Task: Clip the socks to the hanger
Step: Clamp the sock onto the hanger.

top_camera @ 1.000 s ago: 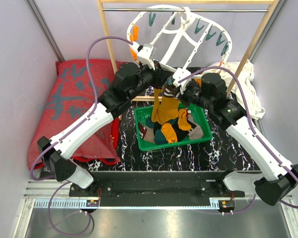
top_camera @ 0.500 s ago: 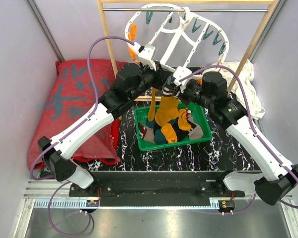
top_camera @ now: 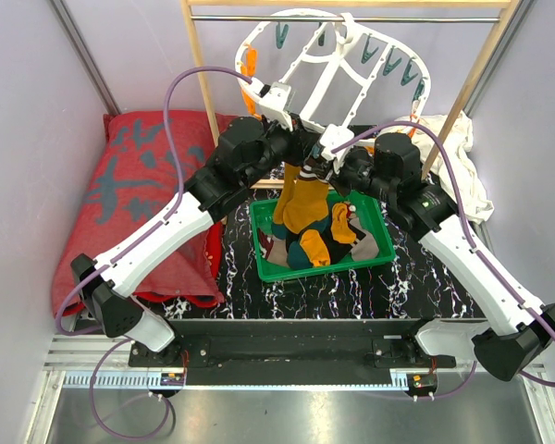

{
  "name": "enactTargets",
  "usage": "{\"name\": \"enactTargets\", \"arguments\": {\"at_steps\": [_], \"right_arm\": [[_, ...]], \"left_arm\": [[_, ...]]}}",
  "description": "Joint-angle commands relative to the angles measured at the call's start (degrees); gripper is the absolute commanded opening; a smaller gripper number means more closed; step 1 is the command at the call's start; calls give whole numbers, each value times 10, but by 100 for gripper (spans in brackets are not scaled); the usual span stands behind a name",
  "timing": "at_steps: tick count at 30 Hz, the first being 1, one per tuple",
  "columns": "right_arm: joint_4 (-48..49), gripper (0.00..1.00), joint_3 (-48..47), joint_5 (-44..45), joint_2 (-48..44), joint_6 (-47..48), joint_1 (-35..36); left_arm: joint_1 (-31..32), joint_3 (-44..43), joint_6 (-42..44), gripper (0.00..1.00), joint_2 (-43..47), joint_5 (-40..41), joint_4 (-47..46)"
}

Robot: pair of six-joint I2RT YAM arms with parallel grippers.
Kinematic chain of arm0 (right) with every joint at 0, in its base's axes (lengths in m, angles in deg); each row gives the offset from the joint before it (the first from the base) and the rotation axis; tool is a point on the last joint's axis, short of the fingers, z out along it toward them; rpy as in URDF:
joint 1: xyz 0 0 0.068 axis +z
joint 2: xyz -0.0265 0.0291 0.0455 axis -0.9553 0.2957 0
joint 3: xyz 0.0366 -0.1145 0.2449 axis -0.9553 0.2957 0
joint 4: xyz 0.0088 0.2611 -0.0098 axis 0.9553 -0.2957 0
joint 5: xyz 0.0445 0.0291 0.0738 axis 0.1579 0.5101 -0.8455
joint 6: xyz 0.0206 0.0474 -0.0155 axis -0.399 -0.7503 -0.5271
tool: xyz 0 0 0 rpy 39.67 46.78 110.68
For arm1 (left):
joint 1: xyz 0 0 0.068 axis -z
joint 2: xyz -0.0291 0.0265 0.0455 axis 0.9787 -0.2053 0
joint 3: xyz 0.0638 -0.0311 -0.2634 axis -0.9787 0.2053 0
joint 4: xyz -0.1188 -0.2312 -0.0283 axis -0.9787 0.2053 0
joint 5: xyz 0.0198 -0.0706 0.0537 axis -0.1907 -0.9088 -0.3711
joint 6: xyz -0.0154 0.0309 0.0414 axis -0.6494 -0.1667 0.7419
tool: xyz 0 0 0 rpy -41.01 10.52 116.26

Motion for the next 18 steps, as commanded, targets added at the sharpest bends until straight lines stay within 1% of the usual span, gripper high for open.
{"name": "enactTargets", "arguments": {"at_steps": [1, 7, 18], "right_arm": [[26, 0, -31, 4, -1, 6, 6], [31, 0, -21, 30, -12, 12, 6], [45, 0, -5, 44, -25, 17, 6]], "left_arm": [[5, -24, 6, 7, -4, 13, -4], [5, -21, 15, 7, -1, 23, 4], [5, -24, 20, 7, 2, 24, 18]]}}
